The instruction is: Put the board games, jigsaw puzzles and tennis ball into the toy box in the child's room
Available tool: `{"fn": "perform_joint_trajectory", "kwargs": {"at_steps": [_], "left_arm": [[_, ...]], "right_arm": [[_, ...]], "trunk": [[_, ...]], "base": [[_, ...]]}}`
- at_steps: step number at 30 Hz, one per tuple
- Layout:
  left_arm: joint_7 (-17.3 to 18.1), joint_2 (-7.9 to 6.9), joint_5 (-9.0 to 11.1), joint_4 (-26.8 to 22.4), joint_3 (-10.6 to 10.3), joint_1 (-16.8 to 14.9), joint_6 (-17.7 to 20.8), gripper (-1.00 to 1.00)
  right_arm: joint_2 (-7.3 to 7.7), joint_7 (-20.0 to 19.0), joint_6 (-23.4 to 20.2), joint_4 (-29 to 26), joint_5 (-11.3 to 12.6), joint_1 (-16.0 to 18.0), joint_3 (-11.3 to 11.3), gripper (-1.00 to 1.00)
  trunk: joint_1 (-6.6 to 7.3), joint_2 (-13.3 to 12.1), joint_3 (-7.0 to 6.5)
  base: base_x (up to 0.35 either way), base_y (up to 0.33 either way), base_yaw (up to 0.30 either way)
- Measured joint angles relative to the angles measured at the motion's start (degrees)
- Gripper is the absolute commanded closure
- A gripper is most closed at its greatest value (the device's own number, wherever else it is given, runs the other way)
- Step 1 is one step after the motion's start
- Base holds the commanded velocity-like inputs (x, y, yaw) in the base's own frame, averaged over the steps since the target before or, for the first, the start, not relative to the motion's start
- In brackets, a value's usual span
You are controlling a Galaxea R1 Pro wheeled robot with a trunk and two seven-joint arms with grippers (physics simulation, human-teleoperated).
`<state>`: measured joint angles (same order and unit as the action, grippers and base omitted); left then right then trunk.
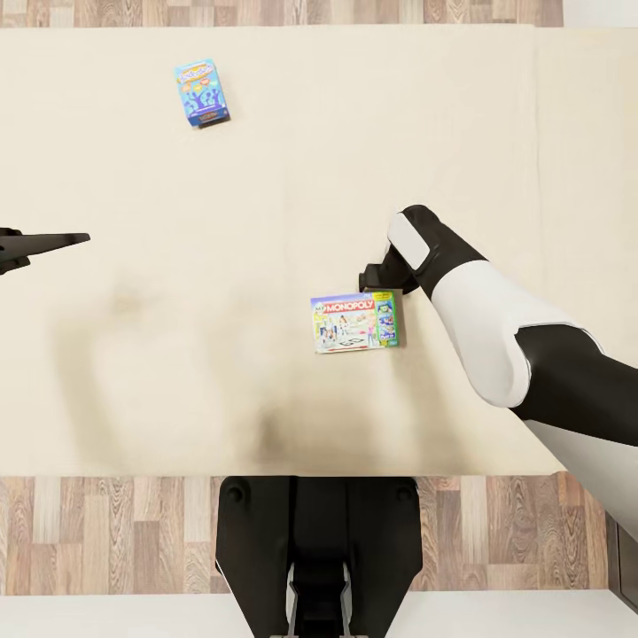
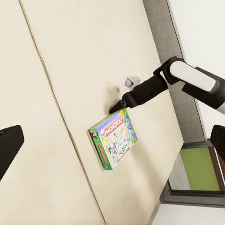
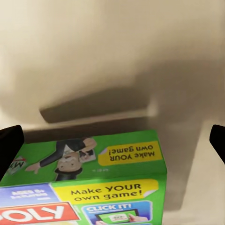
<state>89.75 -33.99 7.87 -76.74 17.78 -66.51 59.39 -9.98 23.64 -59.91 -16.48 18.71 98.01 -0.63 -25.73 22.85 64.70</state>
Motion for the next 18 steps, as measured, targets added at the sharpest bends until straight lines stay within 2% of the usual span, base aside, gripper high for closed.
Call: {"fn": "perform_joint_trajectory", "kwargs": {"at_steps": [9,18], "left_arm": [[0.0,0.00,0.0,0.0,-0.1,0.0,0.0,-1.00],[0.0,0.00,0.0,0.0,-0.1,0.0,0.0,-1.00]], "right_arm": [[0.00,-0.1,0.2,0.0,0.3,0.0,-0.1,-1.00],[0.00,-0.1,0.2,0.0,0.3,0.0,-0.2,-1.00]], "trunk": [[-0.01,0.0,-0.12],[-0.01,0.0,-0.84]], "base": [[0.000,0.000,0.000],[0.000,0.000,0.000]]}}
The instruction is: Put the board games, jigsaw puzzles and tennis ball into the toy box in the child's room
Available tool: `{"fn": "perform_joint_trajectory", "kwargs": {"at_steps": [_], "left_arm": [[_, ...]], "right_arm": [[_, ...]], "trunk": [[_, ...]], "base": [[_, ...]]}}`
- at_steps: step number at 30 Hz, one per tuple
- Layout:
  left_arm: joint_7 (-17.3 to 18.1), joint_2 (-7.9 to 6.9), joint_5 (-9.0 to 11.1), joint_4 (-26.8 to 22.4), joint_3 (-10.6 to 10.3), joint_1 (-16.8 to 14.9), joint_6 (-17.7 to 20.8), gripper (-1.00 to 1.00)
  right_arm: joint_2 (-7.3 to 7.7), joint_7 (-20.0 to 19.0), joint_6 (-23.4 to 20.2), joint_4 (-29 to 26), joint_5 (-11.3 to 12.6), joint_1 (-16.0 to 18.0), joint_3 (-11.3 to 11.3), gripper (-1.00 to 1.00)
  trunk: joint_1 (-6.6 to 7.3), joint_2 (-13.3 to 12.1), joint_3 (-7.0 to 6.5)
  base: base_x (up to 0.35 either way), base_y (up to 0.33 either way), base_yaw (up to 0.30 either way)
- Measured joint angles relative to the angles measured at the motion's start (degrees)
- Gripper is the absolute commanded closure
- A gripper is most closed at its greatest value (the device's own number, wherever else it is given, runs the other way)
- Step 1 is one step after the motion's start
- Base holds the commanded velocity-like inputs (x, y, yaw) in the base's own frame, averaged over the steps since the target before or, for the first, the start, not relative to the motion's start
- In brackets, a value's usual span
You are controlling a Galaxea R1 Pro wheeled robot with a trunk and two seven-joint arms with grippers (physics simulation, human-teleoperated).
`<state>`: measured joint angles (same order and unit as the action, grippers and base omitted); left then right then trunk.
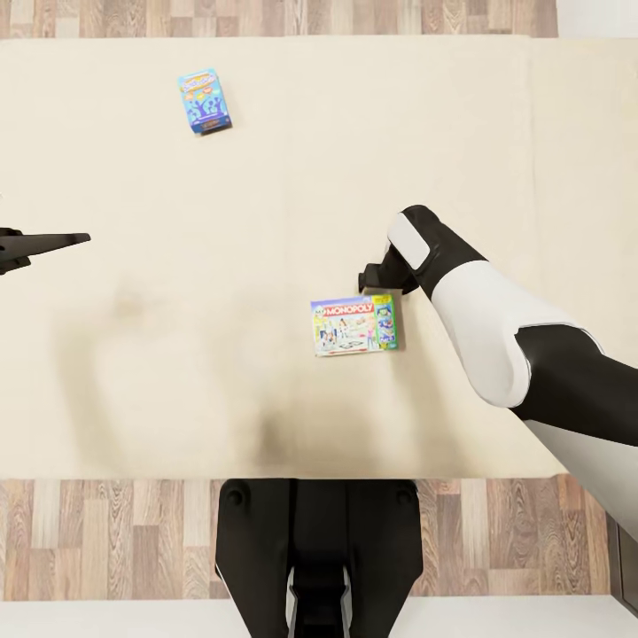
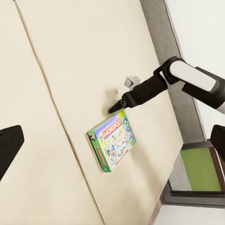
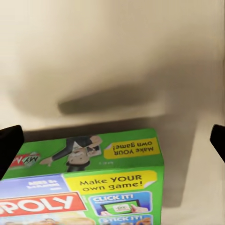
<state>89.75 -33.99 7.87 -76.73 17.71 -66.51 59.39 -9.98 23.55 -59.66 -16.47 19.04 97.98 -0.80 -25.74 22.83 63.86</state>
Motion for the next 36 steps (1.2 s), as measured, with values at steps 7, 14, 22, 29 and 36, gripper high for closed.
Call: {"fn": "perform_joint_trajectory", "kwargs": {"at_steps": [7,14,22,29,36], "left_arm": [[0.0,0.00,0.0,0.0,0.0,0.0,0.0,-1.00],[0.0,0.00,0.0,0.0,0.0,0.0,0.0,-1.00],[0.0,0.00,-0.1,0.0,-0.1,0.0,0.0,-1.00],[0.0,0.00,-0.1,0.0,-0.1,0.0,0.0,-1.00],[0.0,0.00,-0.1,0.0,-0.1,0.0,0.0,-1.00]], "right_arm": [[0.00,0.0,0.0,0.0,0.0,0.0,0.0,-1.00],[0.00,0.0,0.1,0.0,0.0,0.0,0.0,-1.00],[0.00,-0.1,0.3,0.0,0.0,0.0,-0.1,-1.00],[0.00,-0.1,0.4,0.1,0.0,-0.1,-0.1,-1.00],[0.00,-0.1,0.4,0.1,0.0,-0.1,-0.1,-1.00]], "trunk": [[0.00,0.0,-0.65],[0.00,0.0,-1.30],[0.00,0.0,-2.05],[0.00,0.0,-2.69],[0.00,0.0,-2.99]], "base": [[0.000,0.000,0.000],[0.000,0.000,0.000],[0.000,0.000,0.000],[0.000,0.000,0.000],[0.000,0.000,0.000]]}}
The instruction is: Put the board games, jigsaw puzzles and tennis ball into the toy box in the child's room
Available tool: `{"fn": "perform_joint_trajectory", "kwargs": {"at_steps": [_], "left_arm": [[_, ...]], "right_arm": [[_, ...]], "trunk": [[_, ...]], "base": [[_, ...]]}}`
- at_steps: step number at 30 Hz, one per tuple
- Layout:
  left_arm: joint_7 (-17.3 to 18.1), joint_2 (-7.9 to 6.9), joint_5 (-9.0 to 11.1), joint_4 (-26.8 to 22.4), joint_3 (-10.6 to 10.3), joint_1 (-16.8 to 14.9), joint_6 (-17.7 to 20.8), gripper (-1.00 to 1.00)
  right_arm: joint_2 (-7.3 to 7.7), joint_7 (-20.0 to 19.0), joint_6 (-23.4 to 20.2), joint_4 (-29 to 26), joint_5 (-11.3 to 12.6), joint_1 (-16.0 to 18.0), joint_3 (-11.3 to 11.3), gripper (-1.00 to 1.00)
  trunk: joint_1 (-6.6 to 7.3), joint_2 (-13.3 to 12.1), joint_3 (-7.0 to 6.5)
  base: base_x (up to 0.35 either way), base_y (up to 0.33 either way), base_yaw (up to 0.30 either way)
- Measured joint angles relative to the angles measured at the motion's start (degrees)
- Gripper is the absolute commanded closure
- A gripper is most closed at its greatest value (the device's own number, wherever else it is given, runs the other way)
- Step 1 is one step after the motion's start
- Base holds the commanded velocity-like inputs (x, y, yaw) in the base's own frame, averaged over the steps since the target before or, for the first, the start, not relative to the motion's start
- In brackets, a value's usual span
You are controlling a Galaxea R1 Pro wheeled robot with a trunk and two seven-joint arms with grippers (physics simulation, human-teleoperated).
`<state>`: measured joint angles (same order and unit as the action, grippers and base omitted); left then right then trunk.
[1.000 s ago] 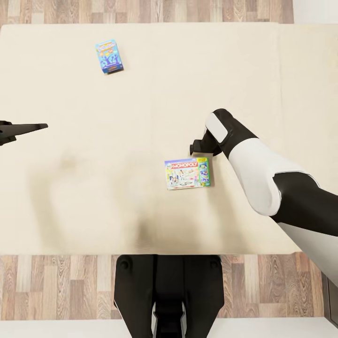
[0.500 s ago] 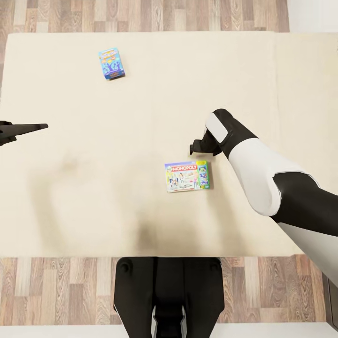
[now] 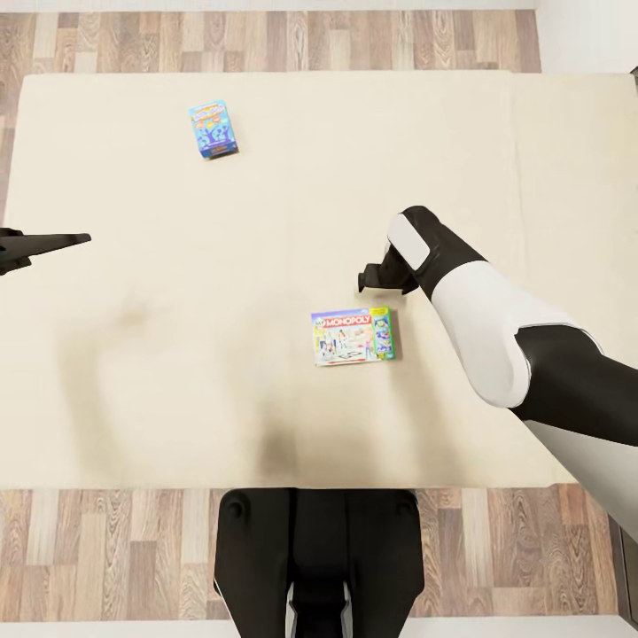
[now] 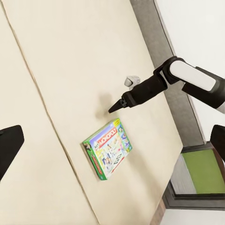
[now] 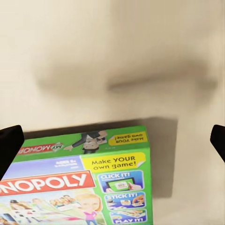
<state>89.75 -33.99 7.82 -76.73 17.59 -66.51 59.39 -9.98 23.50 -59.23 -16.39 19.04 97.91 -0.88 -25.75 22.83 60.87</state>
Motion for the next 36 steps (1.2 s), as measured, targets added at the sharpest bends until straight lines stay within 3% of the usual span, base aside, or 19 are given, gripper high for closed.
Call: {"fn": "perform_joint_trajectory", "kwargs": {"at_steps": [36], "left_arm": [[0.0,0.00,0.0,0.0,0.1,0.0,0.0,-1.00]], "right_arm": [[0.00,0.0,0.0,-0.1,0.0,0.0,-0.1,-1.00]], "trunk": [[0.00,0.0,-0.03]], "base": [[0.000,0.000,0.000]]}}
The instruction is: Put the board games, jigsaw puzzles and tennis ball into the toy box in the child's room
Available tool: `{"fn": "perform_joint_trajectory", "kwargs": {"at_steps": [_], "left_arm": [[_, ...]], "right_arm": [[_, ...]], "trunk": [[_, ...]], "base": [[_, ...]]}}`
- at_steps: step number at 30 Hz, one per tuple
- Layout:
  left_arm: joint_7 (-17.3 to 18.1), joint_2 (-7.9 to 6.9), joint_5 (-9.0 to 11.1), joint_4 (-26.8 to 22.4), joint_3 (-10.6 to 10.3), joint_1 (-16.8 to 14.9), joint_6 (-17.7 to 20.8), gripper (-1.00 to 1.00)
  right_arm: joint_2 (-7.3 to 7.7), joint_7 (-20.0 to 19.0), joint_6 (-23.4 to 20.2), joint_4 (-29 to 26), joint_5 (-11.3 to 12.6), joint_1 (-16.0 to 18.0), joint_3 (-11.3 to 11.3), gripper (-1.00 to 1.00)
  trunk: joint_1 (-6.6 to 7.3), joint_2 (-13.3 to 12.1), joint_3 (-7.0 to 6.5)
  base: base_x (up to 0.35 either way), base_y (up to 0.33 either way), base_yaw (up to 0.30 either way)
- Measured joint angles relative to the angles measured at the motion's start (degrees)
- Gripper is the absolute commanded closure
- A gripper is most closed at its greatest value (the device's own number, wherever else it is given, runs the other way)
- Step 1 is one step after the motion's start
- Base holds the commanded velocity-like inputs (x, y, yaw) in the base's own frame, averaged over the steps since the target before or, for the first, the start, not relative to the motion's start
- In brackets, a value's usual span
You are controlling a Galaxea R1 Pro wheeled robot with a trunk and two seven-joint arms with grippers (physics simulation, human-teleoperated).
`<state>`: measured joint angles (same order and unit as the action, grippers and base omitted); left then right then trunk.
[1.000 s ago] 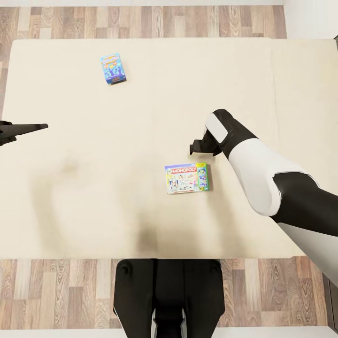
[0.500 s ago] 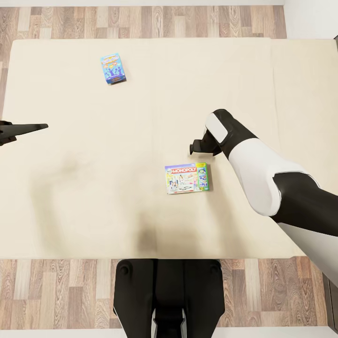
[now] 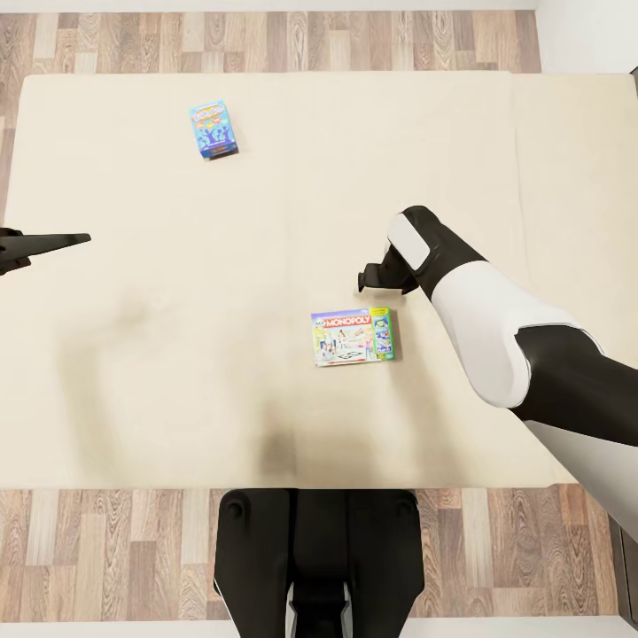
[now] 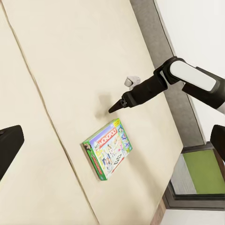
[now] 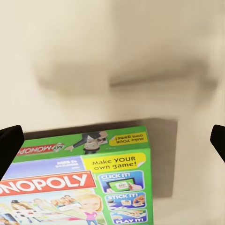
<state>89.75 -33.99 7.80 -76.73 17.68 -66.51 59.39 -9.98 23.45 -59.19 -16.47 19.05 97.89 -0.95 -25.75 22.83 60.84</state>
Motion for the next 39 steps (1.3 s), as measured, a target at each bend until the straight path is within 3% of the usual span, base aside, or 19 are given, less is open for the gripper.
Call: {"fn": "perform_joint_trajectory", "kwargs": {"at_steps": [39], "left_arm": [[0.0,0.00,0.0,0.0,0.0,0.0,0.0,-1.00]], "right_arm": [[0.00,0.0,-0.4,0.1,0.1,-1.2,0.0,-1.00]], "trunk": [[0.00,0.0,0.00]], "base": [[0.000,0.000,0.000]]}}
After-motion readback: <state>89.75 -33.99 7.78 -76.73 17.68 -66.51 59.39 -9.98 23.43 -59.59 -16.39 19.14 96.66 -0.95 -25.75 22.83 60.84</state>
